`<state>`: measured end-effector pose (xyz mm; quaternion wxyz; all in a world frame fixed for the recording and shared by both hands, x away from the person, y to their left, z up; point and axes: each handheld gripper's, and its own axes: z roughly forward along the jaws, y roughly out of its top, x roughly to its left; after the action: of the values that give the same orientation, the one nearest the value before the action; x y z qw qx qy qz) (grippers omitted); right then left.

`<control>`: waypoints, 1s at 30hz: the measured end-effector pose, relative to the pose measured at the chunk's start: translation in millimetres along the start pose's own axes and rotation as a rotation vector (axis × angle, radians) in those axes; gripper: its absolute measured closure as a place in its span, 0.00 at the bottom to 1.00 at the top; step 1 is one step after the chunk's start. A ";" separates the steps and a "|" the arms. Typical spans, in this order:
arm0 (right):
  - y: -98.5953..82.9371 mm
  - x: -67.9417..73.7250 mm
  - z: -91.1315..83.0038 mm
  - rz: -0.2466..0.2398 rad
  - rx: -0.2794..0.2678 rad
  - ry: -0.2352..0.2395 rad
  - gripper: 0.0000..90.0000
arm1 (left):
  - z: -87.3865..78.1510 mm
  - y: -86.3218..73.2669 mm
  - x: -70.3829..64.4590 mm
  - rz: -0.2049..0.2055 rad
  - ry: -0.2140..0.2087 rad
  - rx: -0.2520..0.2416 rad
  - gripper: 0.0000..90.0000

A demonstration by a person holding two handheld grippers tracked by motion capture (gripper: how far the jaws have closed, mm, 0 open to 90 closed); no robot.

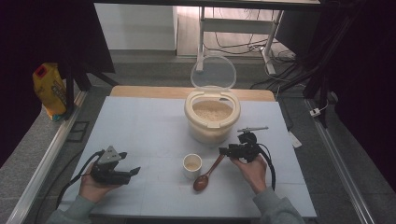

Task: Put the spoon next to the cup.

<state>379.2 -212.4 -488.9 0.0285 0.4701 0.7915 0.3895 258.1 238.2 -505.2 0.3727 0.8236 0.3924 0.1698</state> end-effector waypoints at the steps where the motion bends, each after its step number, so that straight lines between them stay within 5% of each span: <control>1: -0.7 0.2 -2.5 -0.007 -0.007 0.004 0.47 | 0.0 0.0 0.0 0.000 0.000 0.000 0.24; 6: -8.6 -0.5 -16.1 -0.082 -0.075 0.024 0.44 | -0.4 0.1 0.1 -0.004 0.000 -0.005 0.24; 14: -35.3 -9.0 -44.0 -0.209 -0.177 -0.015 0.42 | -1.6 -0.4 -0.8 -0.008 -0.001 -0.011 0.24; 23: -64.1 -24.1 -76.1 -0.278 -0.242 -0.082 0.42 | -1.7 -0.3 -1.5 -0.012 -0.005 -0.019 0.24; 30: -73.3 -28.7 -82.6 -0.315 -0.256 -0.099 0.41 | -2.5 -0.7 -2.2 -0.009 -0.004 -0.024 0.24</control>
<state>308.3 -301.8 -487.8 0.1874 0.3514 0.7970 0.4539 254.9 238.0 -504.1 0.3839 0.8176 0.3935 0.1711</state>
